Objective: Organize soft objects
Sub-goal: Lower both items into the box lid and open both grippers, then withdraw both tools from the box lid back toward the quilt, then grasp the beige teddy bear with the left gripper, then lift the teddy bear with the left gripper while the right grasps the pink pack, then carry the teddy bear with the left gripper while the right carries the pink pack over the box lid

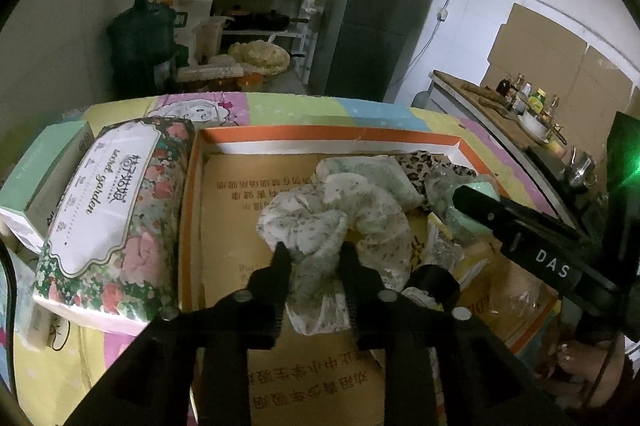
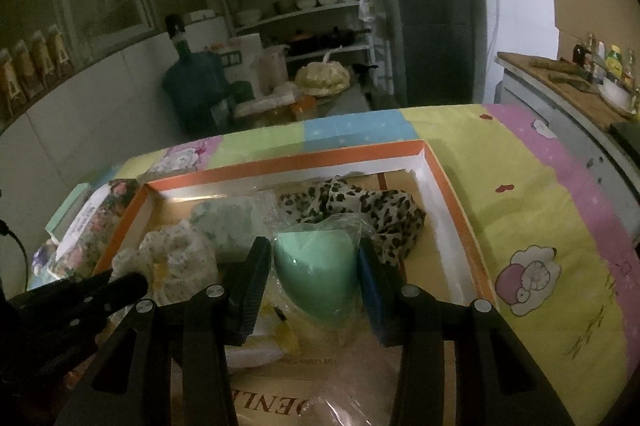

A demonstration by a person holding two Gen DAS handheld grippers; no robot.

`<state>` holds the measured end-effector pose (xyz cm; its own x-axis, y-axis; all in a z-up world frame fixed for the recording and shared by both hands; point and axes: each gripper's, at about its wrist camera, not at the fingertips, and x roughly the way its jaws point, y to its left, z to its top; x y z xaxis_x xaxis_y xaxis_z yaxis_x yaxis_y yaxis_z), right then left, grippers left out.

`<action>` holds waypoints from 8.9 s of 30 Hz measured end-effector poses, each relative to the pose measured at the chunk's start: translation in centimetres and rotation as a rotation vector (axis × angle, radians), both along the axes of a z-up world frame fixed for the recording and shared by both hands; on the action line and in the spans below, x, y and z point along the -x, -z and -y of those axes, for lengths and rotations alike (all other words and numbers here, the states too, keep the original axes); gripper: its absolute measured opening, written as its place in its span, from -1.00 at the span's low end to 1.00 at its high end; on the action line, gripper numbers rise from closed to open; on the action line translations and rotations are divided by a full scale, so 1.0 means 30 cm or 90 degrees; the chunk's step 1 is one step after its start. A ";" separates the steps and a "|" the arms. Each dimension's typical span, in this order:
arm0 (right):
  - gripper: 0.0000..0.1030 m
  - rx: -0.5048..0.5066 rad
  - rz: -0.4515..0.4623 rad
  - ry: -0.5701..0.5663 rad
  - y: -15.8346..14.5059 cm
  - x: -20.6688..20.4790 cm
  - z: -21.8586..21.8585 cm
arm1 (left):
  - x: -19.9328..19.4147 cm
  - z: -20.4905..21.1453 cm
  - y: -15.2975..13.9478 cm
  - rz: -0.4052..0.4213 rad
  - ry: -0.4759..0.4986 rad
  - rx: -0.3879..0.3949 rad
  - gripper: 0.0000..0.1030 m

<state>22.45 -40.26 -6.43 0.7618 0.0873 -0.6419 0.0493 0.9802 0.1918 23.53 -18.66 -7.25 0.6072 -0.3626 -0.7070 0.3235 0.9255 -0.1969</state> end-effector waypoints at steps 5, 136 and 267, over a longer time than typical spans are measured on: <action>-0.09 0.001 -0.005 0.000 0.003 0.000 -0.005 | 0.009 -0.003 -0.013 0.011 0.000 0.001 -0.12; 0.33 0.036 0.065 -0.137 -0.132 0.315 -0.608 | 0.435 -0.493 0.051 0.124 0.397 -0.084 -0.22; -0.13 -0.032 0.144 0.058 -0.122 0.406 -0.184 | 0.304 -0.149 -0.196 0.179 0.006 0.004 -0.25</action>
<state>10.27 -34.73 -2.77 0.8915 0.0388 -0.4513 0.0879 0.9625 0.2565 14.40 -14.18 -1.37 0.7764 -0.3723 -0.5086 0.3744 0.9215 -0.1031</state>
